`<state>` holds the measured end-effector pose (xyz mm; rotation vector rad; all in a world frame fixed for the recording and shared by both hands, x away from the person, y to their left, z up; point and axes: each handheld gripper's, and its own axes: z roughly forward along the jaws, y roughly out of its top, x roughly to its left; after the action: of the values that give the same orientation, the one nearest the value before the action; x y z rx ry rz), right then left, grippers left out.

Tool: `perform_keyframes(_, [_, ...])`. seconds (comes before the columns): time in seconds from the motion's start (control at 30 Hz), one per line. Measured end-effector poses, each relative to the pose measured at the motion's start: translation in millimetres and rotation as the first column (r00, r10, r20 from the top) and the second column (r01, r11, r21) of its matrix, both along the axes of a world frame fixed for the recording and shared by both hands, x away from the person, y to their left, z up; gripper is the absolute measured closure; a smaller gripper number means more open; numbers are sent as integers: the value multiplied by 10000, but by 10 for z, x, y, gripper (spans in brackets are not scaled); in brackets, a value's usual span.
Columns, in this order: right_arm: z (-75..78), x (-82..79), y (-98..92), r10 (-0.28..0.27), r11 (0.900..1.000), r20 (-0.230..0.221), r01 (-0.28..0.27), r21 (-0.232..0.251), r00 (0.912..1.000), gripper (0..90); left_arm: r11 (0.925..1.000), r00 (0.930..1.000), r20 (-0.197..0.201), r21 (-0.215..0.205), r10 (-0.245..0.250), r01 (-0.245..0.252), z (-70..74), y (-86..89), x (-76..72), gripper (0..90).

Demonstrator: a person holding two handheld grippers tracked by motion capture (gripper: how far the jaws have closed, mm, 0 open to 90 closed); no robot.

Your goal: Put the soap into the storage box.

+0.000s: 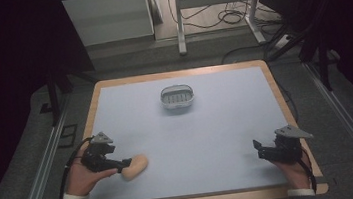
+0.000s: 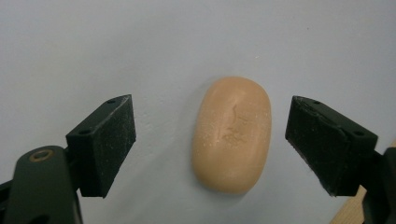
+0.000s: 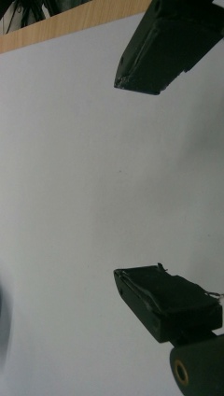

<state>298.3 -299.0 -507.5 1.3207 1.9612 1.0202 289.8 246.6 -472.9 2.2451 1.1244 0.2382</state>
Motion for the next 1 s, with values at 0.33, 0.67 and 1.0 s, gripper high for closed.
perform_keyframes(0.33, [2, 1, 5, -89, 9999, -1, 89, 47, 10000, 79, 9988, 9987, -420, 373, -290, 306, -70, -109, -5, 166])
perform_keyframes(0.67, [15, -5, 9, -54, 9999, 71, 53, 103, 10000, 79, 9946, 9950, -722, 725, -692, 744, -130, -234, 11, 167])
perform_keyframes(1.0, [11, -4, 8, -73, 10000, 82, 72, 52, 9999, 79, 9870, 9888, -1211, 1237, -874, 1024, -282, -333, 45, 178])
